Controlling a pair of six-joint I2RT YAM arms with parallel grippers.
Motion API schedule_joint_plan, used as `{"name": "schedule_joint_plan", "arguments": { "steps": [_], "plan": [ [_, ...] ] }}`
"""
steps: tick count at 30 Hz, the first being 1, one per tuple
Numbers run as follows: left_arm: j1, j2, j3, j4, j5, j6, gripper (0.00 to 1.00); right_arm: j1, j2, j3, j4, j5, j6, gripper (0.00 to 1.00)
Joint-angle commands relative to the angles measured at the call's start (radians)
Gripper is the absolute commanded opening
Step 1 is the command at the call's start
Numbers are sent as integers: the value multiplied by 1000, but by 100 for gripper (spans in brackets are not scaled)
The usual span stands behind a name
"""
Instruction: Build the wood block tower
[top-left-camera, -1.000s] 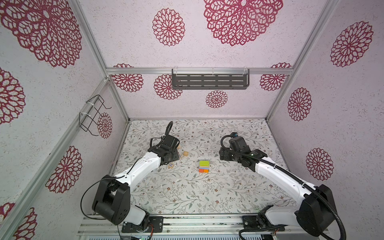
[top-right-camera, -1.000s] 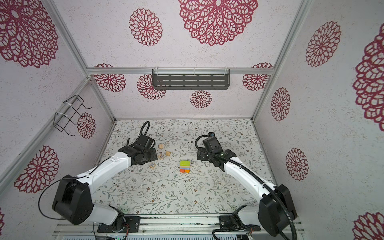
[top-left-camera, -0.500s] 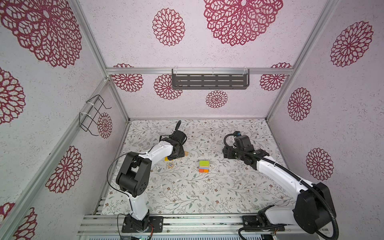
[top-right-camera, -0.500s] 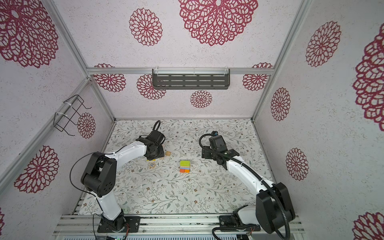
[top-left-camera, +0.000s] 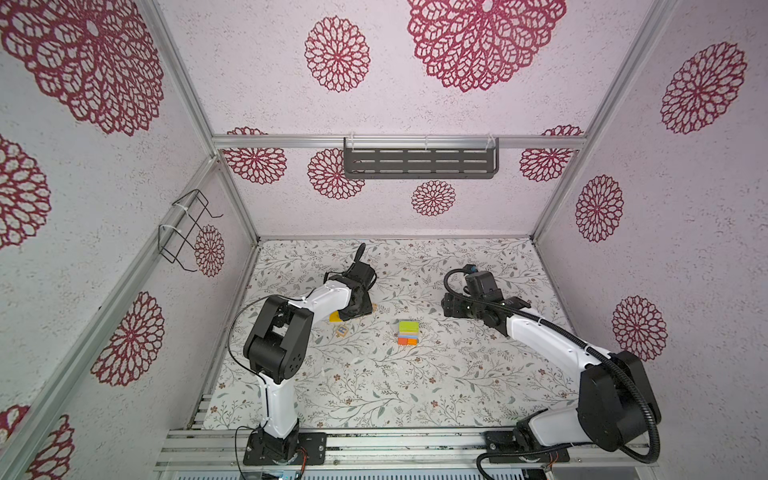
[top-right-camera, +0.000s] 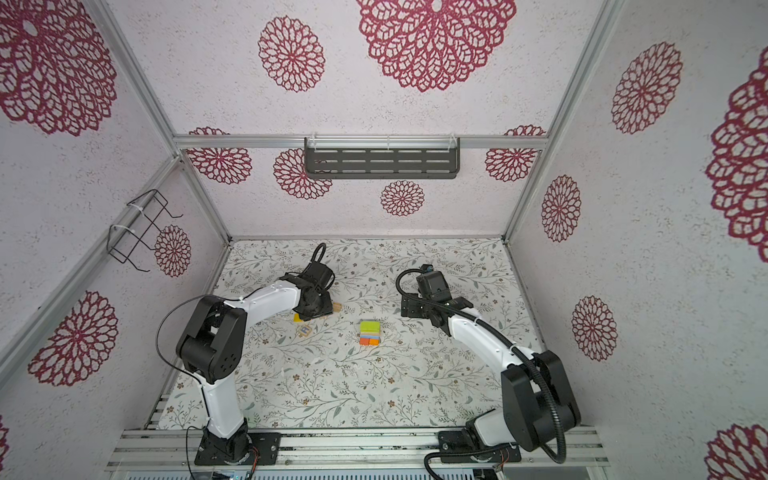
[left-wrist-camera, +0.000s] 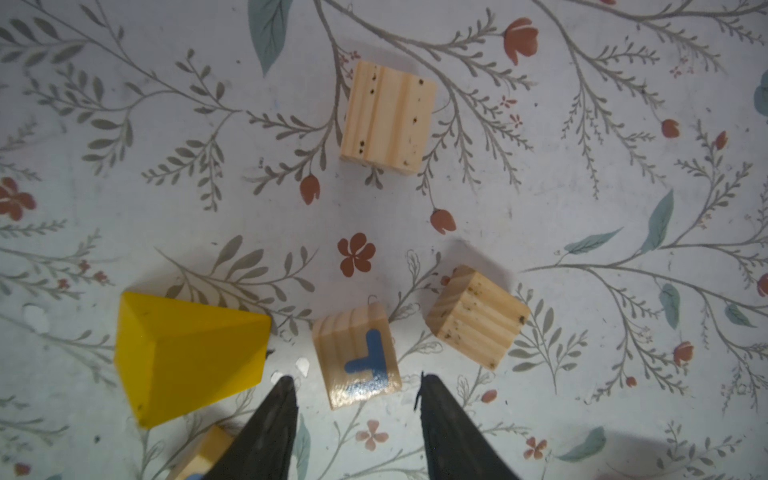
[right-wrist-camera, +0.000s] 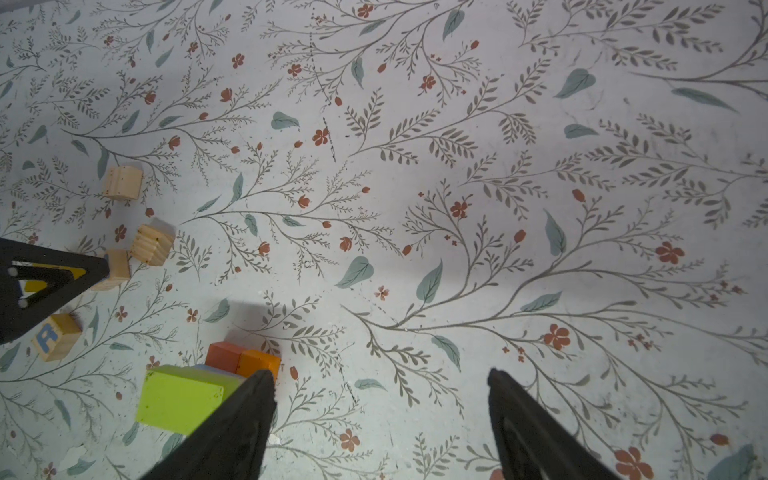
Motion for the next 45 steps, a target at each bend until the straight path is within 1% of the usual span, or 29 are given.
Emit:
{"name": "schedule_joint_plan", "arguments": {
  "steps": [1,5,15,22,30,33,34,39,43,45],
  "plan": [
    [6,15,31,17,-7,-5,51,-9,-6,1,25,-14,-16,85],
    [7,62,41,15,-5,-6,50,-10,-3,1,26,-16,-17,85],
    [7,84,51,10,-2,-5,48,-18,10,-7,36,-20,-17,86],
    [6,81,53,5,-10,-4,41,-19,14,-18,45,-31,-11,86],
    [6,45,48,-6,-13,9,38,-22,11,-38,66,-41,1,86],
    [4,35,62,-33,-10,22,37,-30,7,-50,82,-62,12,88],
    [-1,2,67,-46,-13,27,37,-34,4,-54,86,-70,15,89],
    [-32,-47,108,-117,-39,50,37,-69,-25,-91,112,-112,37,95],
    [-76,-81,166,-180,-48,58,37,-118,-46,-133,143,-170,58,96],
    [-106,-88,207,-215,-55,62,38,-142,-52,-151,156,-195,65,99]
  ]
}}
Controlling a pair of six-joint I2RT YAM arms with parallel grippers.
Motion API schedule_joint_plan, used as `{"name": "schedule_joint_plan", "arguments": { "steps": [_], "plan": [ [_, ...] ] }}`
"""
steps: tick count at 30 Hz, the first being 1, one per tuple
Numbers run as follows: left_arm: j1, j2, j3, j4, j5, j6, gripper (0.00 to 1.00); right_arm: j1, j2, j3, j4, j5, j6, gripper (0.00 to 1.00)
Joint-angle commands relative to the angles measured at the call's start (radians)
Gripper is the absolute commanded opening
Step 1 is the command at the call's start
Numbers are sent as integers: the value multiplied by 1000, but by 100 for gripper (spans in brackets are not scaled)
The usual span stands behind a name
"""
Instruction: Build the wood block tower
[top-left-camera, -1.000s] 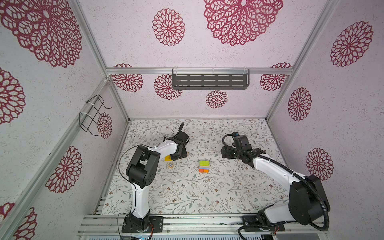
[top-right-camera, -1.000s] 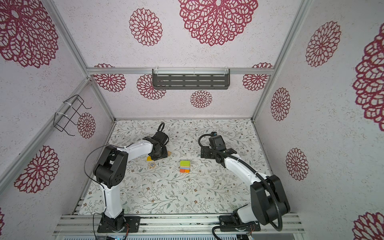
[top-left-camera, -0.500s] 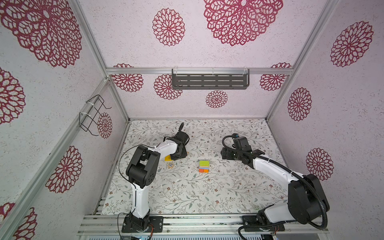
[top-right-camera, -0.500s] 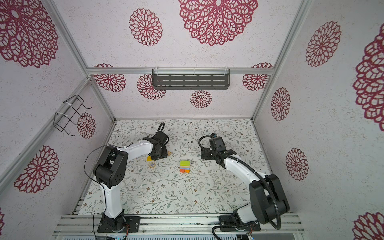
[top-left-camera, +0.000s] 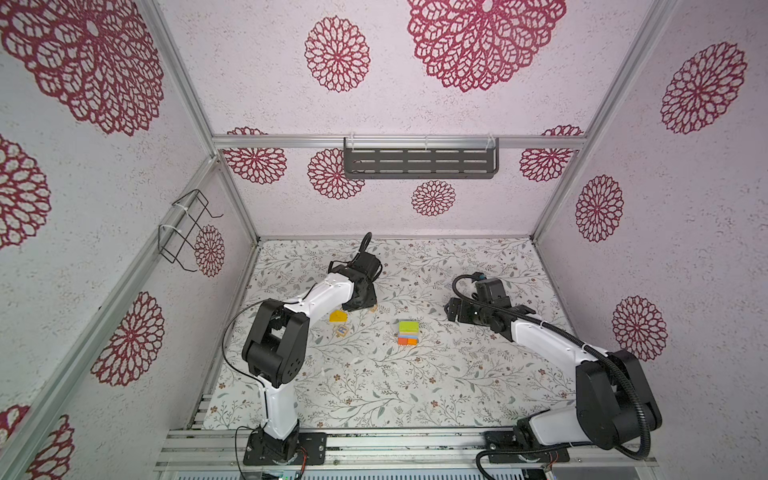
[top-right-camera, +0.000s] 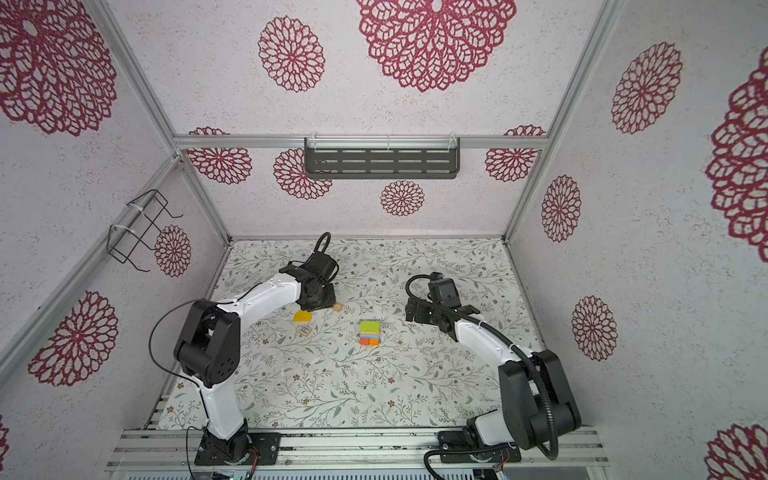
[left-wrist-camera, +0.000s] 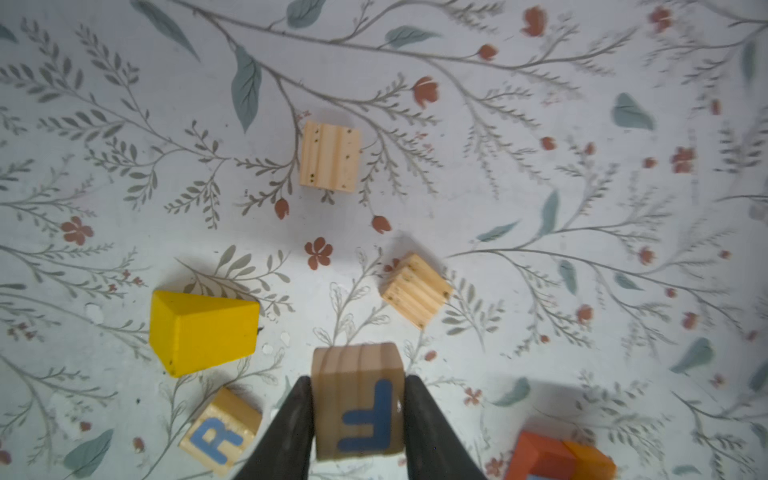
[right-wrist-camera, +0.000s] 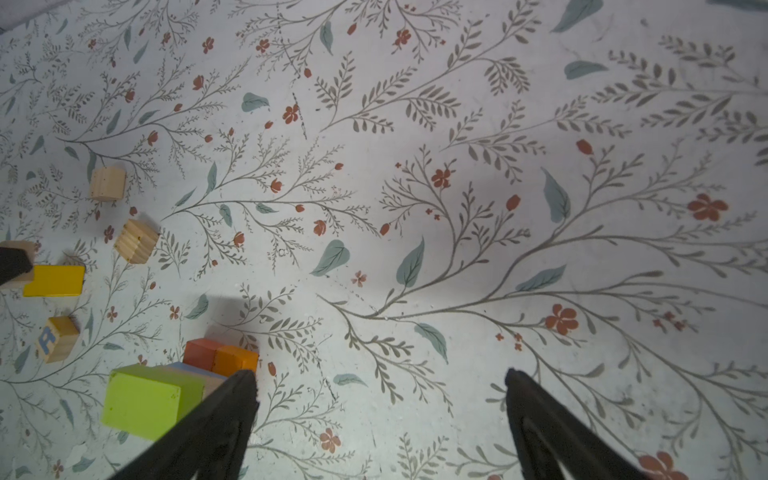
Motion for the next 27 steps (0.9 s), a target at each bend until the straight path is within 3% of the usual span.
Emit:
{"name": "schedule_joint_plan", "arguments": {
  "steps": [1,15,27],
  "plan": [
    [-54,-37,68,-85,-27,15,38,-40,-45,-18,45,-67,34,99],
    [-225,21,265,-224,-61,-23,39,-208,-79,-124,104,-152,61,99],
    [-302,66,289,-228,-70,-79,39,-227,-84,-156,128,-155,70,99]
  ]
}}
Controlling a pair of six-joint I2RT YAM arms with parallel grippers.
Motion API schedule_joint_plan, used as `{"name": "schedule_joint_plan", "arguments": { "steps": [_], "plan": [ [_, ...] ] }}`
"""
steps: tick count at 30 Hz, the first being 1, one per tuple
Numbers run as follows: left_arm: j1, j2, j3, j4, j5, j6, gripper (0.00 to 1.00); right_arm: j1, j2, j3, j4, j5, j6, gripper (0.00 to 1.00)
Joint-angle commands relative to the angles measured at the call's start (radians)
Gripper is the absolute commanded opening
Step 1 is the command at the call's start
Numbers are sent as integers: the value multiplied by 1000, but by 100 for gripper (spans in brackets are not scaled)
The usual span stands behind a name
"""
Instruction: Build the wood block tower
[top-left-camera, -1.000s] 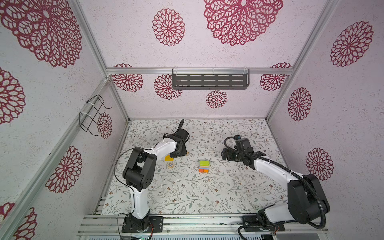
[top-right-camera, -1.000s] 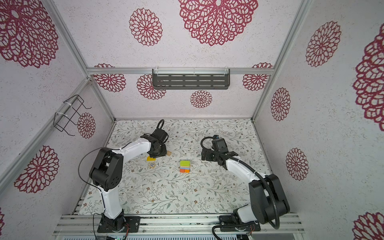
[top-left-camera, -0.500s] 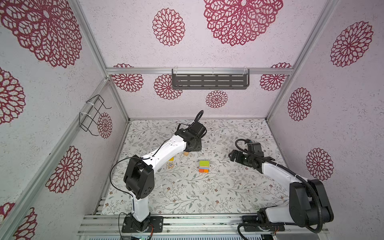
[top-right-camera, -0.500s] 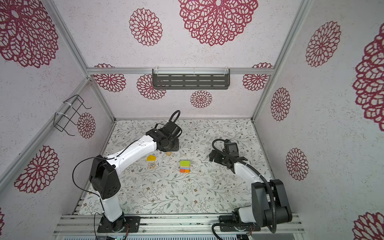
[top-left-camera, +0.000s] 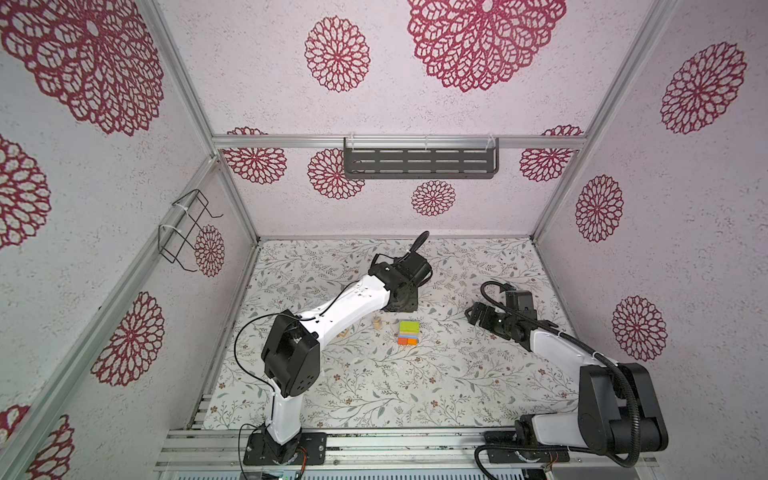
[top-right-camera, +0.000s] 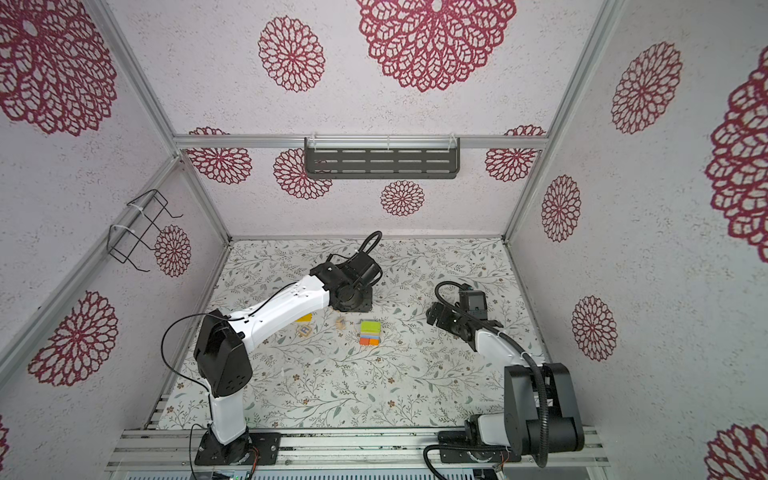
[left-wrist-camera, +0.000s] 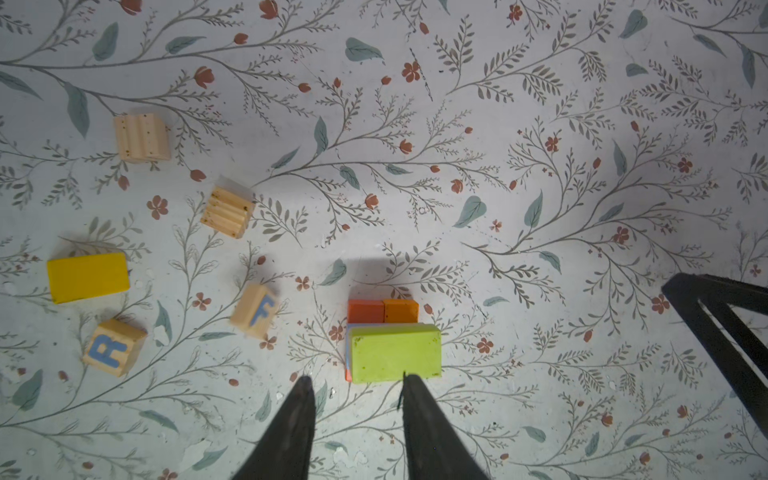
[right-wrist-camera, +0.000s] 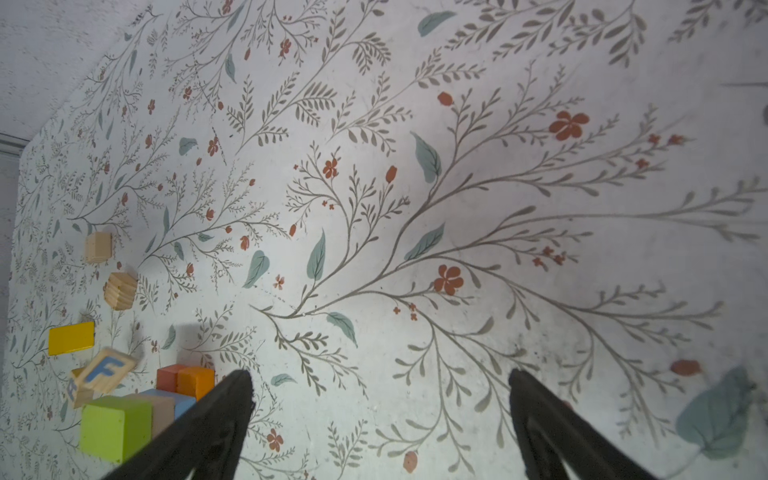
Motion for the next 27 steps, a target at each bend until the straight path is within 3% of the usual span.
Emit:
{"name": "schedule_joint_plan", "arguments": {
  "steps": [1,11,20,27],
  "plan": [
    [-11,8,10,-9,-33,-32,39,-7,-32,-4,28,-13,18,99],
    [70,-115,-159,12,-77,-41,60,-7,-25,-5,22,-20,8,99],
    [206,-256,-435,130,0,-27,60,-6,-16,8,21,-58,1,97],
    [220,-170,-440,153,-34,-51,64,-2,-1,12,11,-53,0,97]
  ]
}}
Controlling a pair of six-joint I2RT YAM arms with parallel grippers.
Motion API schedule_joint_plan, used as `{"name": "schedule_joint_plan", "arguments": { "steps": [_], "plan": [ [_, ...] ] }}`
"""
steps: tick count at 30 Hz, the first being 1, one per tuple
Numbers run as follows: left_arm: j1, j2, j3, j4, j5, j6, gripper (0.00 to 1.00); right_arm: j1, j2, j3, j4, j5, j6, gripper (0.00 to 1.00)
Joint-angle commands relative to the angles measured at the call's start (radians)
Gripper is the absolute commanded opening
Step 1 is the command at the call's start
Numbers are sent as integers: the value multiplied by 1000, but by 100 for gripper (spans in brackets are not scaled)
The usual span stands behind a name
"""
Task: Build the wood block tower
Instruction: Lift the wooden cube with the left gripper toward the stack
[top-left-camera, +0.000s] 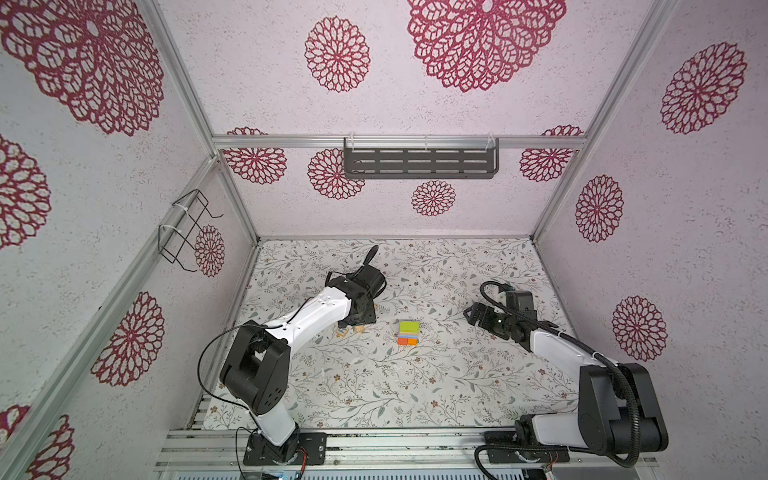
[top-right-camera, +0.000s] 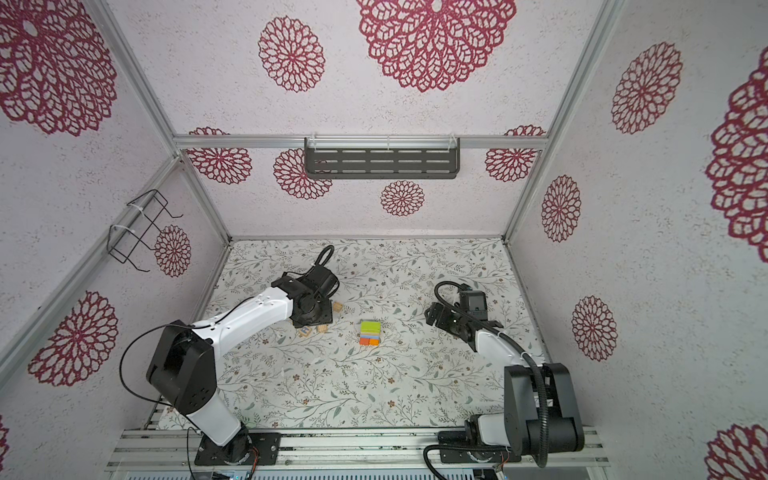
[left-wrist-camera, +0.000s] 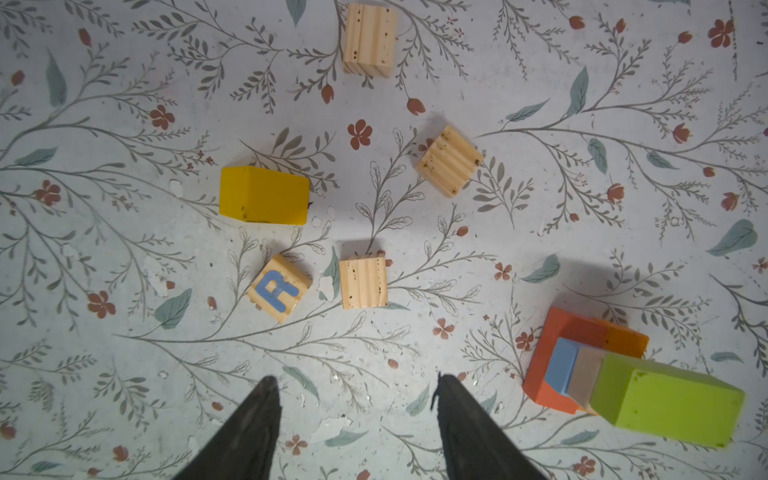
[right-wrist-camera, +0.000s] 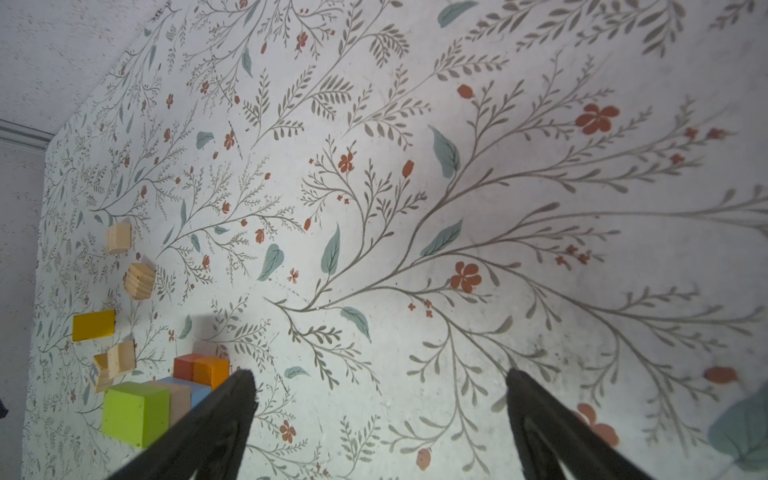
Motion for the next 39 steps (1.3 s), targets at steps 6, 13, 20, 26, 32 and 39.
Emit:
{"name": "schedule_joint_plan", "arguments": {
  "steps": [6,13,20,26,32,39],
  "plan": [
    [42,105,-28,114,31,-34,64,0,1,13,3,-13,-2,97],
    [69,157,-26,143,54,-22,62,7,23,9,23,-23,6,96],
    [71,199,-34,174,72,-24,60,19,47,12,39,-32,10,96],
    [70,201,-52,190,71,-34,56,23,47,12,42,-33,12,96],
    [72,211,-60,205,75,-41,50,23,41,9,39,-34,10,96],
    [70,190,-54,193,75,-39,33,24,36,9,38,-30,9,96]
  ]
}}
